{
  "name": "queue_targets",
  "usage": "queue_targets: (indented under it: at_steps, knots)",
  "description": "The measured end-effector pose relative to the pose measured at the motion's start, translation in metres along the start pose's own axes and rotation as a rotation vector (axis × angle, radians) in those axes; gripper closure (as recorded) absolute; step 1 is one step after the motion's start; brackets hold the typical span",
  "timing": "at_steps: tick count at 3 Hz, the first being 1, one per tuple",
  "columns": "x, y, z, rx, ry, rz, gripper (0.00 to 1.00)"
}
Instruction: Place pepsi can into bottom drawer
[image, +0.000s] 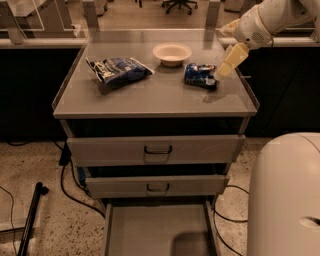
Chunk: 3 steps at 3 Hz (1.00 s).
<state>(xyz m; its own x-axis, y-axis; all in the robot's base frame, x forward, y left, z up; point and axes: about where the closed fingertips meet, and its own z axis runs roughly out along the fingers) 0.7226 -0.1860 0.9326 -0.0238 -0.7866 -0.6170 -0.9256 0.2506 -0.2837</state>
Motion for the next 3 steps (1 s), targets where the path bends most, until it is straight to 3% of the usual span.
queue_targets:
  at_steps: [3]
  knots:
    - [0.026,0.009,0.038,-0.052,0.066,0.066,0.00]
